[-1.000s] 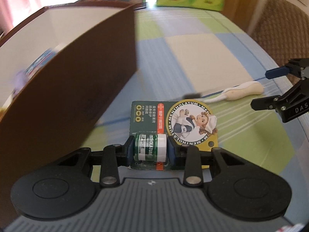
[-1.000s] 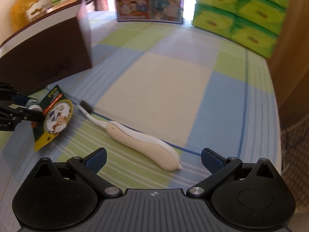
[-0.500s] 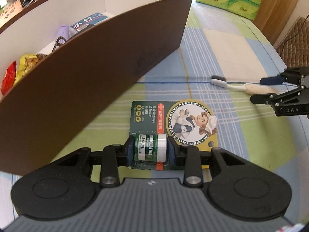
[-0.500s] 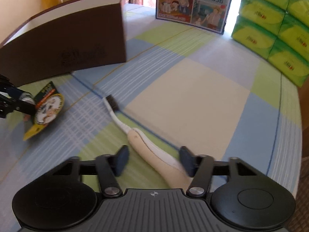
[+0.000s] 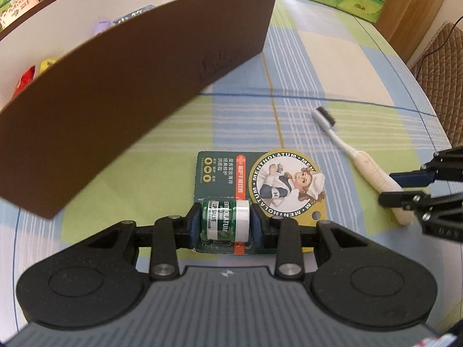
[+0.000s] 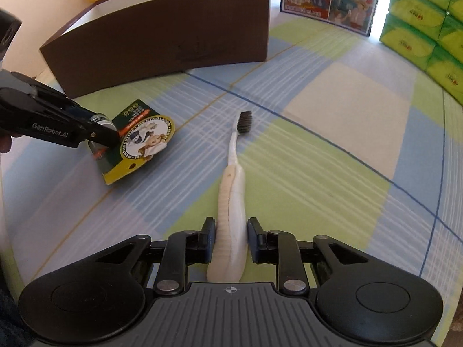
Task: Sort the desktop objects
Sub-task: 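Grasp the green lip balm card with the left tool while the right tool grasps the white toothbrush, then lift the lip balm card and toothbrush and carry both over the brown box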
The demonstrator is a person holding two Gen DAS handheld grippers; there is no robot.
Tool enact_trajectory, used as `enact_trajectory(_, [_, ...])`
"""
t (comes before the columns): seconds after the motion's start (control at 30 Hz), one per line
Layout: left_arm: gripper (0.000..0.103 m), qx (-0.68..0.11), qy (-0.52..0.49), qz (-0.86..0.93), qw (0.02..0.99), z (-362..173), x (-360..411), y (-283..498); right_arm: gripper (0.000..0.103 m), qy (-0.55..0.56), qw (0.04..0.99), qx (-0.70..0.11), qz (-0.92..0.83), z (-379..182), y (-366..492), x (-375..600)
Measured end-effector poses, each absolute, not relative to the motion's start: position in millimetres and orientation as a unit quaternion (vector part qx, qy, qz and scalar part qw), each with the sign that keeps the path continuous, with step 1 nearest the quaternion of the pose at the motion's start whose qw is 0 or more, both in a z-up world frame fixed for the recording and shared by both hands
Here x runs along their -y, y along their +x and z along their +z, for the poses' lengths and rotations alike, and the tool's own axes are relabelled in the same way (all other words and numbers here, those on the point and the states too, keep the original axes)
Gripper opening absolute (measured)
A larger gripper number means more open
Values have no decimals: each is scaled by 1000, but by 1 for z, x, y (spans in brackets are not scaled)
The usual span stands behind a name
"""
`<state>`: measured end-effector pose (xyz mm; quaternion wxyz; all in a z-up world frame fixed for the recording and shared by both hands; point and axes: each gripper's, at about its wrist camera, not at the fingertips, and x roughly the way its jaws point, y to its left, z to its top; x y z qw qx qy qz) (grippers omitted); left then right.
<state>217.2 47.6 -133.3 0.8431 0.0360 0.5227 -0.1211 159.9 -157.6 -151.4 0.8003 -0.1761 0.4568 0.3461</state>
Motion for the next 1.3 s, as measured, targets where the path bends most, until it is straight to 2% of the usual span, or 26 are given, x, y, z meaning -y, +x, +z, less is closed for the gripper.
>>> enact_trajectory(0.27, [31, -516, 36, -106, 849, -136, -49, 206, 40, -165, 823, -439, 320, -157, 171, 144])
enact_trajectory(0.4, [31, -508, 45, -104, 854, -137, -46, 205, 40, -162, 827, -433, 320, -156, 173, 140])
enact_trajectory(0.47, [31, -504, 52, -104, 856, -137, -45, 204, 38, -161, 827, -430, 323, -155, 169, 141])
enact_trajectory(0.57, [31, -500, 50, -106, 858, -138, -45, 202, 18, -174, 822, -423, 340, -154, 161, 137])
enact_trajectory(1.03, [30, -505, 46, -118, 854, -135, -50, 186, 17, -176, 812, -441, 339, -146, 129, 135])
enact_trajectory(1.3, [30, -493, 29, -115, 862, -116, -62, 171, 17, -171, 824, -412, 348, -117, 119, 134])
